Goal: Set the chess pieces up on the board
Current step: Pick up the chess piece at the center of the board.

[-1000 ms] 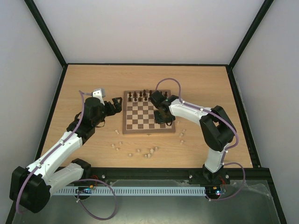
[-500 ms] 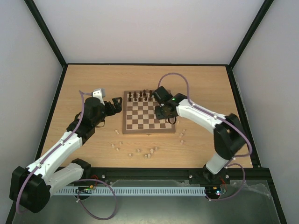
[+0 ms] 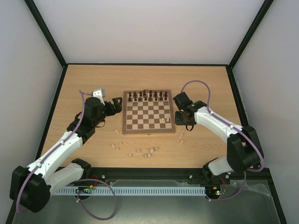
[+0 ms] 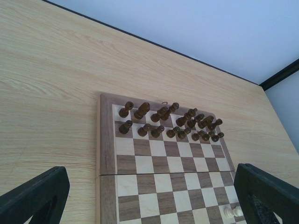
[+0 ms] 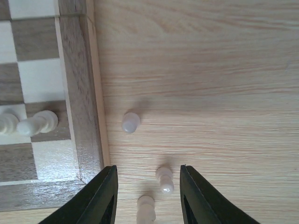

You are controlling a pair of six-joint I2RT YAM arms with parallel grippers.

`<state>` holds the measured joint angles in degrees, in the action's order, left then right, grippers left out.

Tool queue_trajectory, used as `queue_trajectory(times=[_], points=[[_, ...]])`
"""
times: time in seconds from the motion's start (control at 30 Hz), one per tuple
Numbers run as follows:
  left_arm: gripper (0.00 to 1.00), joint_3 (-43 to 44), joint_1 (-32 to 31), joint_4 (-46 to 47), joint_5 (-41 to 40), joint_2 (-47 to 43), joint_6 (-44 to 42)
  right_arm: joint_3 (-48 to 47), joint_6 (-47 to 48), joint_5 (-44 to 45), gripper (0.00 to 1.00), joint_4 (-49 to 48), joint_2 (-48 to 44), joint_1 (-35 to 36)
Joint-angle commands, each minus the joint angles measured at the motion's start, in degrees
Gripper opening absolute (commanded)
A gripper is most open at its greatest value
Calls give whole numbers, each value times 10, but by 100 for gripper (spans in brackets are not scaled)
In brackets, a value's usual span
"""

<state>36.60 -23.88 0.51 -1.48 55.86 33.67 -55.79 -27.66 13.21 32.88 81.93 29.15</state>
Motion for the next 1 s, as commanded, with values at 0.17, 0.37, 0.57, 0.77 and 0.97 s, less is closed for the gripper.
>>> queue_trajectory(times=[0.17, 0.37, 0.57, 0.77, 0.97], points=[[100, 9, -2, 4, 2, 1, 2, 21, 8, -36, 38, -51, 59, -8], [99, 10, -2, 1, -1, -1, 0, 12, 9, -26, 36, -58, 96, -12], [100, 10, -2, 1, -2, 0, 0, 10, 10, -18, 33, -65, 112, -17], [100, 10, -2, 2, -2, 1, 0, 12, 13, -21, 30, -82, 127, -22], [100, 10, -2, 2, -2, 1, -1, 5, 18, -20, 28, -89, 136, -28]])
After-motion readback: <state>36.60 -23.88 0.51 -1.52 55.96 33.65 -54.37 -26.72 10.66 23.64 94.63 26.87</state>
